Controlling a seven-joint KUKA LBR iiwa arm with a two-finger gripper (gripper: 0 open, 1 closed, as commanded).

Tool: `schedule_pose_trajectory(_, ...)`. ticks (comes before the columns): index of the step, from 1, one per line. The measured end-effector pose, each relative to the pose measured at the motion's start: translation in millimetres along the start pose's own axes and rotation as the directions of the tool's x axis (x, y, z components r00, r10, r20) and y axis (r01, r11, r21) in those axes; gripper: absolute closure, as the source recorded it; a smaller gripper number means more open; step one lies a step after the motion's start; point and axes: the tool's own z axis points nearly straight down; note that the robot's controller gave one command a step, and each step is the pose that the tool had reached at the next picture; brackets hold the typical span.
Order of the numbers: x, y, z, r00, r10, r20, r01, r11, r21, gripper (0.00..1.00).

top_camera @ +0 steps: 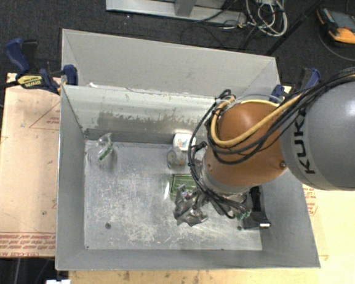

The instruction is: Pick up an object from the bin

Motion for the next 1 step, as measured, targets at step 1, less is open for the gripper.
schedule_pose_trajectory(1, 10.7, -2.0, 14.3, 1.0, 0.012, 0.0, -0.012, 1.0, 0.002, 1.0)
